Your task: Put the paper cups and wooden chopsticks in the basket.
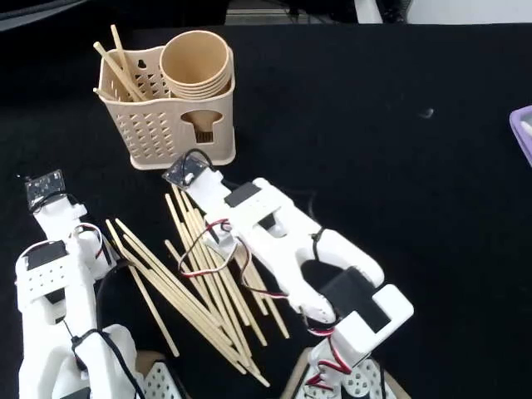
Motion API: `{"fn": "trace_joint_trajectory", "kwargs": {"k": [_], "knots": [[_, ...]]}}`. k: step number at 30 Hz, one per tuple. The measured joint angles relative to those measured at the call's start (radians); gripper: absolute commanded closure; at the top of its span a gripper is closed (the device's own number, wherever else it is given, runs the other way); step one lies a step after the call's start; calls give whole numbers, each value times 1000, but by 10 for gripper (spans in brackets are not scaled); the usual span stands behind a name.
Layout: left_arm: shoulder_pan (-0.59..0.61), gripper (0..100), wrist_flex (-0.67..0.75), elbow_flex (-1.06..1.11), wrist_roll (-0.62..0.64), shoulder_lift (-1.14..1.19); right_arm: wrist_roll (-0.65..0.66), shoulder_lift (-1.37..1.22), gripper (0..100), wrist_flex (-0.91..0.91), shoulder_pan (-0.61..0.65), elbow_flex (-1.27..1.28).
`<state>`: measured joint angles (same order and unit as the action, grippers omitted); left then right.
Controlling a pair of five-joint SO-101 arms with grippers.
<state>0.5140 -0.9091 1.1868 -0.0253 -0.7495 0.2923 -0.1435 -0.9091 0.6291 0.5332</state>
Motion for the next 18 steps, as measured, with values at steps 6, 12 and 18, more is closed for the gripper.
{"fn": "trace_joint_trajectory", "kwargs": {"k": [6, 12, 18], "knots": [[0, 827, 0, 0, 0, 0, 0, 66, 835, -58, -3, -8], [0, 827, 0, 0, 0, 0, 0, 143, 834, -58, -14, -8], [0, 827, 0, 0, 0, 0, 0, 118, 835, 12, -26, 31]]}}
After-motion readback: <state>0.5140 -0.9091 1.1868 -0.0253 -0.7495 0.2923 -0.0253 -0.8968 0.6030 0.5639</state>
